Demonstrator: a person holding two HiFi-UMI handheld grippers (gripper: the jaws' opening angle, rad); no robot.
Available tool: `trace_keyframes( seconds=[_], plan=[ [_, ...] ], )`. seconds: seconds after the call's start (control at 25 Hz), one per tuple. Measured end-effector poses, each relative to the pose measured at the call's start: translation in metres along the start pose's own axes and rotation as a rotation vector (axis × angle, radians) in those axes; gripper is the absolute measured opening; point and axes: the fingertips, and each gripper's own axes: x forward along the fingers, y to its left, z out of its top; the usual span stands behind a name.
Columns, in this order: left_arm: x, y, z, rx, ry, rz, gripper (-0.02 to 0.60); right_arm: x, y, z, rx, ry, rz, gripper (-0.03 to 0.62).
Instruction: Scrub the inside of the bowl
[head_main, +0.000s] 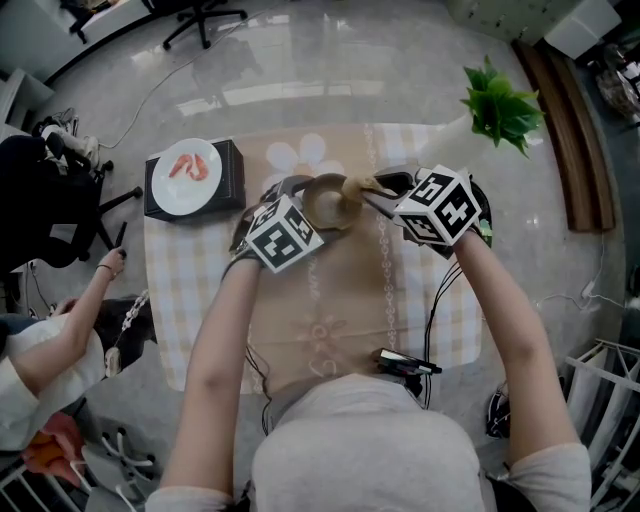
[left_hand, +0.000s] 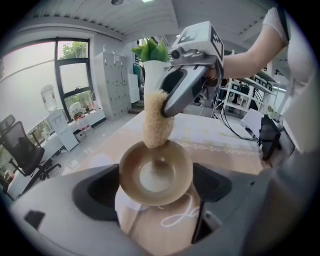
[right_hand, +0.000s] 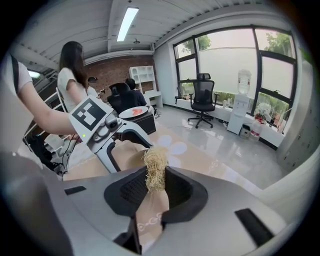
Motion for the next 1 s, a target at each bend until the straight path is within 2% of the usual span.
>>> trace_keyframes(
  seconds=[0.2, 0.48, 0.84, 1.0],
  plan=[
    [0.001, -0.001, 0.0, 0.01, 0.003, 0.002, 0.433, 0.003, 0.023, -0.011, -0.05, 0.064, 0.104, 0.089],
    [0.002, -0.001, 0.0, 0.016, 0.006, 0.003, 0.433, 0.014, 0.048, -0.012, -0.073, 0.094, 0.219, 0.089],
    [0.001, -0.001, 0.0, 0.019, 0.007, 0.001, 0.433, 0.032, 0.064, 0.006, -0.08, 0.051, 0.305, 0.087],
    [0.002, -0.001, -0.001, 0.021, 0.009, 0.0, 0.432, 0.04, 0.063, 0.018, -0.026, -0.008, 0.305, 0.087]
  ],
)
